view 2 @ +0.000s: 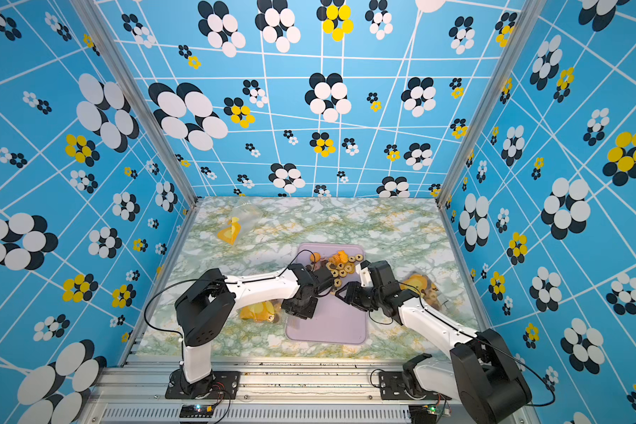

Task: Pour cookies out of the ziploc bag
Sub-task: Open the ziploc bag at the center of the board.

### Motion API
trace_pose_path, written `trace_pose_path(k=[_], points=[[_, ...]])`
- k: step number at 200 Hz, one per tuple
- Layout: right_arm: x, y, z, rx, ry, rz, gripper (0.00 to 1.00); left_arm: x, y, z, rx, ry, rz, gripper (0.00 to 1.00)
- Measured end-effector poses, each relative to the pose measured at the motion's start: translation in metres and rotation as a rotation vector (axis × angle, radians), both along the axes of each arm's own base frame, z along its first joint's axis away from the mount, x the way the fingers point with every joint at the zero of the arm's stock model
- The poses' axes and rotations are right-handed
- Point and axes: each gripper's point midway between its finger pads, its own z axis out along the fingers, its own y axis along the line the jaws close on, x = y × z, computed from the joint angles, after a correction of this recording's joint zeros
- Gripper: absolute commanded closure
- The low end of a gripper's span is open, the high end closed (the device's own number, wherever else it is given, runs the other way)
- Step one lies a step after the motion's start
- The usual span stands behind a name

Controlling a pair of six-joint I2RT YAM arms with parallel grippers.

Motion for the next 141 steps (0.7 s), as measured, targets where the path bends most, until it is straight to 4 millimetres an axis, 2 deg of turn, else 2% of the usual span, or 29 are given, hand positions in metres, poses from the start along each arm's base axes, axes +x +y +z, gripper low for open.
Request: trace_pose_path(k=[28, 90, 114, 141], points=[[0.000, -0.001, -0.004, -0.005, 0.012, -0.002, 0.47, 0.000, 0.000, 0.000, -0.002, -0.001, 0.003, 0.83], [-0.005, 0.002, -0.015, -0.008, 0.057, 0.022, 0.49, -0.002, 0.003, -0.001, 0.005, 0.002, 0.003, 0.91], [-0.006, 0.005, -0.021, -0.006, 0.086, 0.044, 0.53, -0.002, 0.005, 0.005, -0.010, -0.008, 0.002, 0.94], [-0.002, 0.012, -0.017, 0.009, 0.087, 0.065, 0.57, 0.000, 0.005, 0.019, -0.049, -0.035, 0.008, 0.94]])
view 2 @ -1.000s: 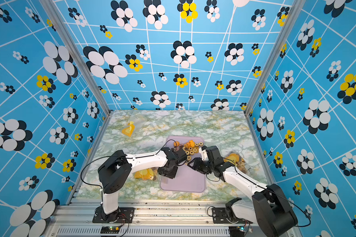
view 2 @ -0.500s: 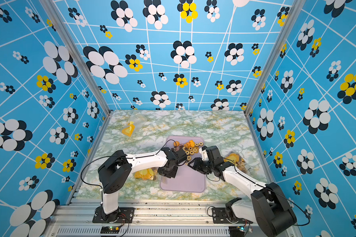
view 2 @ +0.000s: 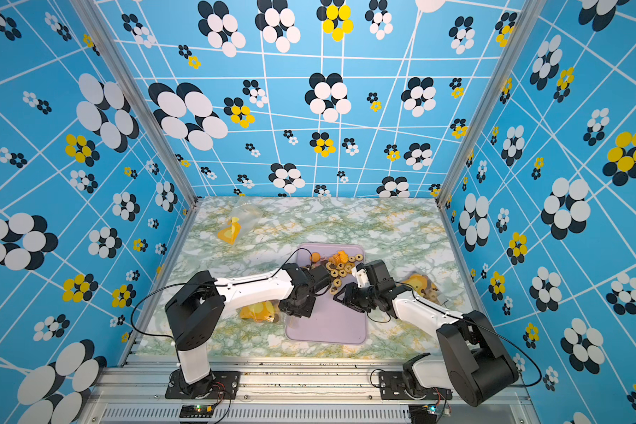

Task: Pour cookies out of the ziploc bag
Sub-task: Open the ziploc bag at the center of the board.

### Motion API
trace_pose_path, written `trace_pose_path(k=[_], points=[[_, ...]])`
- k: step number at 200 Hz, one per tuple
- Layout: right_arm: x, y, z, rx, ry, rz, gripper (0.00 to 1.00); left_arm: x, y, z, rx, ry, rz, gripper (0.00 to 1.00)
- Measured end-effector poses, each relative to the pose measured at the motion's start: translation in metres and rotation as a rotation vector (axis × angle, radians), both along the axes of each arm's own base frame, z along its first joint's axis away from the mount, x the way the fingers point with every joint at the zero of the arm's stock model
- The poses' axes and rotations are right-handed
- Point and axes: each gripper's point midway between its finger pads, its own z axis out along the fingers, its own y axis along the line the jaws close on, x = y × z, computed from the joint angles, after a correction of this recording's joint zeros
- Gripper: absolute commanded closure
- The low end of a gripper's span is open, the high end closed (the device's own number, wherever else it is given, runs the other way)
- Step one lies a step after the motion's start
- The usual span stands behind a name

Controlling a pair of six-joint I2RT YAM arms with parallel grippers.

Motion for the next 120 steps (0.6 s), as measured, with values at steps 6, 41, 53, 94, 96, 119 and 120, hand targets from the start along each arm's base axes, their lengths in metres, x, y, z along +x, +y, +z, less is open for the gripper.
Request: trace_pose_path(k=[6, 41, 53, 94, 96, 119, 120], points=[[0.001, 0.002, 0.001, 0.003, -0.003, 0.006, 0.58, 0.000, 0.000, 0.004, -0.009, -0.007, 0.001, 0.94], [0.005, 0.023, 0.002, 0.036, -0.015, 0.035, 0.63, 0.003, 0.004, 0.023, -0.056, -0.042, 0.013, 0.94], [0.006, 0.030, 0.000, 0.049, -0.010, 0.035, 0.63, 0.003, 0.007, 0.025, -0.061, -0.049, 0.017, 0.94], [0.004, 0.057, -0.002, 0.089, -0.006, 0.063, 0.64, 0.002, 0.011, 0.022, -0.059, -0.048, 0.021, 0.94], [0.003, 0.059, -0.002, 0.091, -0.007, 0.065, 0.63, 0.002, 0.011, 0.022, -0.059, -0.049, 0.021, 0.94], [0.003, 0.075, 0.000, 0.122, -0.022, 0.088, 0.64, 0.002, 0.010, 0.022, -0.063, -0.051, 0.021, 0.95], [0.002, 0.075, 0.000, 0.122, -0.022, 0.089, 0.64, 0.002, 0.010, 0.022, -0.063, -0.051, 0.021, 0.95]])
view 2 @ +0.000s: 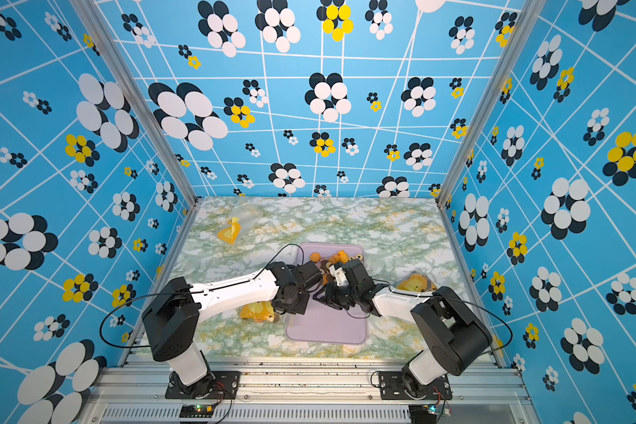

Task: Pour cookies out of the ziploc bag
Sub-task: Open the ziploc bag at the center of the board.

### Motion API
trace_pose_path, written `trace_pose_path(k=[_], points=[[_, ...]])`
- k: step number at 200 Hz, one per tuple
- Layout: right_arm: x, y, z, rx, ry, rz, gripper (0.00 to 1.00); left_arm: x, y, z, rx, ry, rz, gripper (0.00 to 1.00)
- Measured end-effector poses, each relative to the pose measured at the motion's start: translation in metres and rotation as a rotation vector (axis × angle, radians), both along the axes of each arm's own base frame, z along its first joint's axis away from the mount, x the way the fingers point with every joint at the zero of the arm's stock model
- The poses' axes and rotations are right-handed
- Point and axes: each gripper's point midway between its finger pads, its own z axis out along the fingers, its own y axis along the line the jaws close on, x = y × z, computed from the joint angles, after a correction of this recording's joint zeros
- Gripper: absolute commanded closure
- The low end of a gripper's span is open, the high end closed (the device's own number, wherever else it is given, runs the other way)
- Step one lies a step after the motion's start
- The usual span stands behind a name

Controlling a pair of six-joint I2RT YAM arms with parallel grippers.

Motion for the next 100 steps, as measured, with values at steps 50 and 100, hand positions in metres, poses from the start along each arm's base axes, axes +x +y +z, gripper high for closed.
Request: trace_pose_path(k=[50, 100], points=[[-0.004, 0.021, -0.003, 0.042, -0.003, 0.024, 0.64, 0.000, 0.000, 0.000, -0.001, -0.001, 0.000, 0.95], [-0.009, 0.037, 0.000, 0.084, -0.010, 0.044, 0.66, 0.000, 0.000, 0.000, -0.001, -0.001, 0.001, 0.97]])
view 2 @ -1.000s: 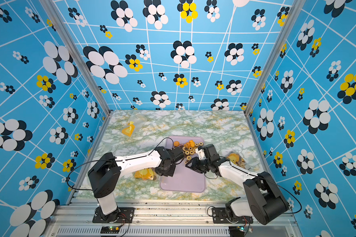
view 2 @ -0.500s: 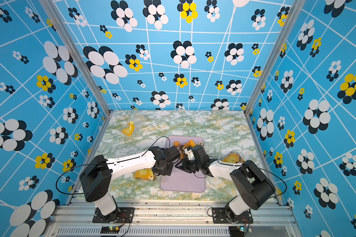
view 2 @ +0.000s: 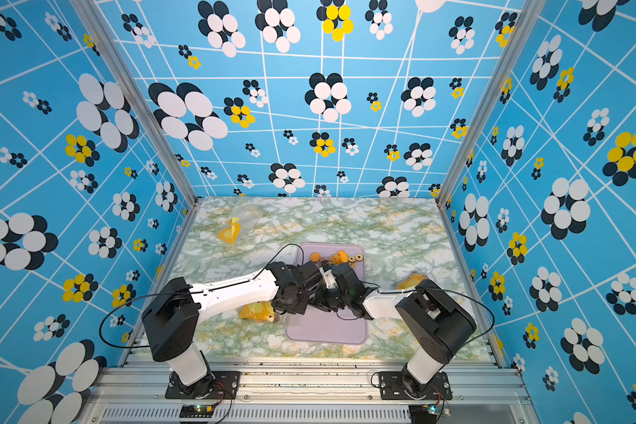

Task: Pour cookies out of the ziploc bag
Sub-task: Open the ziploc bag at the center of the board.

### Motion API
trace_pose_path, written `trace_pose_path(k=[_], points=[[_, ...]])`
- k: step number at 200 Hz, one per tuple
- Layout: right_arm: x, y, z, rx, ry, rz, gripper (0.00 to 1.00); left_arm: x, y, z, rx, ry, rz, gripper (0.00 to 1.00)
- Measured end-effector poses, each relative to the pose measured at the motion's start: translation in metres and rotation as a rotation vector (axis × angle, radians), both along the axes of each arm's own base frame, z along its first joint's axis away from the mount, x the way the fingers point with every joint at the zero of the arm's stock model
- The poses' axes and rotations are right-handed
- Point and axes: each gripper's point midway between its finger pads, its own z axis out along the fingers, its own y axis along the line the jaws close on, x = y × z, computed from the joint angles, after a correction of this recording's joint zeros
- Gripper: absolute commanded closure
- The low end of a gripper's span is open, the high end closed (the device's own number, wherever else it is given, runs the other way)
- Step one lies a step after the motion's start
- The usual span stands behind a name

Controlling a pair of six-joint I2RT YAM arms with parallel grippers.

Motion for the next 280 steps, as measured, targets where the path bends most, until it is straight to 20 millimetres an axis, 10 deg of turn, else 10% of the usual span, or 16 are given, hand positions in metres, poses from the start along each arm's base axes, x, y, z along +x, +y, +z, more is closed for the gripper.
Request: trace_pose_path(k=[280], points=[[-0.010, 0.021, -0.018, 0.067, 0.046, 0.008, 0.89, 0.004, 0.000, -0.001, -0.015, -0.005, 0.013, 1.00]])
